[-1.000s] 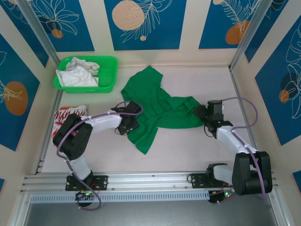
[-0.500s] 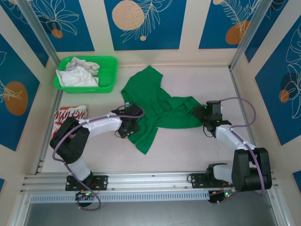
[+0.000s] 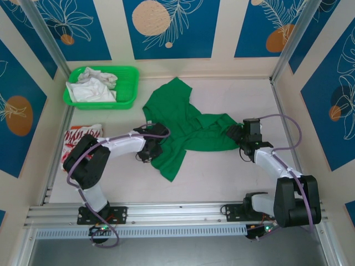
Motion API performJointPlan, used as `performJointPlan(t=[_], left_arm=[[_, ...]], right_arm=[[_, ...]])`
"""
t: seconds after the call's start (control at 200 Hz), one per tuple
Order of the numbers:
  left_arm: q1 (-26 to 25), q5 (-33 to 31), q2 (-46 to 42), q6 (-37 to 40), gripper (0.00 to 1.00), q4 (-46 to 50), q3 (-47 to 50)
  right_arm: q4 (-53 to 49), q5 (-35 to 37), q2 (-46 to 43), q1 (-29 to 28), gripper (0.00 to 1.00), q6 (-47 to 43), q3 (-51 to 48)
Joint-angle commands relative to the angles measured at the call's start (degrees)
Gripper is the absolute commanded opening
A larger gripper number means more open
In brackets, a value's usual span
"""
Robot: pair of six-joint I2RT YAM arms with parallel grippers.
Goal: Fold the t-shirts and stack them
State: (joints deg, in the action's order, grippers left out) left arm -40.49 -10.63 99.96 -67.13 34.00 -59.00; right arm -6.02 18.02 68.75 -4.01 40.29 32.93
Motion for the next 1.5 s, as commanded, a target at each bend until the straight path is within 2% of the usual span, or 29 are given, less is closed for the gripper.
performJointPlan(t=[0.0,0.135,0.245,0.32,0.485,0.71,0.825,0.915,1.02,1.075,1.16,1.345,1.495], left_arm=[[0.33,0.47,0.87,-0.77,0.00,-2.62,-0.54],[0.41,-0.09,-0.41,-0.63,0.00,-3.61,0.27],[0.59,-0.74,-1.38,-0.47,0.00,-4.59,0.99],[0.76,-1.30,-1.86,-0.36,0.00,-4.82,1.38],[1.21,-1.23,-2.32,-0.21,0.00,-5.59,2.22],[1.66,-1.58,-3.09,-0.20,0.00,-6.15,3.14],[2.02,-1.80,-3.78,-0.20,0.00,-6.22,3.70],[2.31,-2.00,-4.45,-0.27,0.00,-6.40,4.32],[2.52,-2.24,-5.10,-0.20,0.00,-6.44,4.85],[2.68,-2.36,-5.46,-0.21,0.00,-6.49,4.95],[2.94,-2.76,-6.04,-0.20,0.00,-6.33,5.13],[3.90,-3.41,-7.15,0.34,0.00,-6.49,5.48],[5.47,-3.20,-7.33,1.31,0.00,-6.53,5.30]], right_arm=[[-3.12,1.74,-3.06,0.41,0.81,0.38,-0.32],[-8.75,3.56,-5.63,3.40,0.79,3.06,-0.70],[-9.33,-2.57,-4.85,8.05,0.73,2.95,-1.29],[-9.31,-5.19,-3.35,8.93,0.69,0.89,-0.13],[-8.83,-6.92,2.40,6.18,0.67,-2.93,6.00],[-7.70,-6.91,17.56,1.11,0.69,-4.12,17.35],[-7.60,-6.35,24.58,0.39,0.69,-3.55,22.95],[-8.03,-6.19,28.89,1.13,0.60,-2.36,26.38],[-8.31,-6.46,31.22,2.32,0.33,-1.97,28.69],[-8.82,-6.30,30.46,2.71,0.16,-1.88,28.91],[-7.91,-3.56,26.32,2.61,0.00,-1.80,26.02],[-8.65,2.73,12.02,2.69,0.00,0.66,14.24],[-14.91,6.45,-1.35,3.44,0.00,3.62,5.82]])
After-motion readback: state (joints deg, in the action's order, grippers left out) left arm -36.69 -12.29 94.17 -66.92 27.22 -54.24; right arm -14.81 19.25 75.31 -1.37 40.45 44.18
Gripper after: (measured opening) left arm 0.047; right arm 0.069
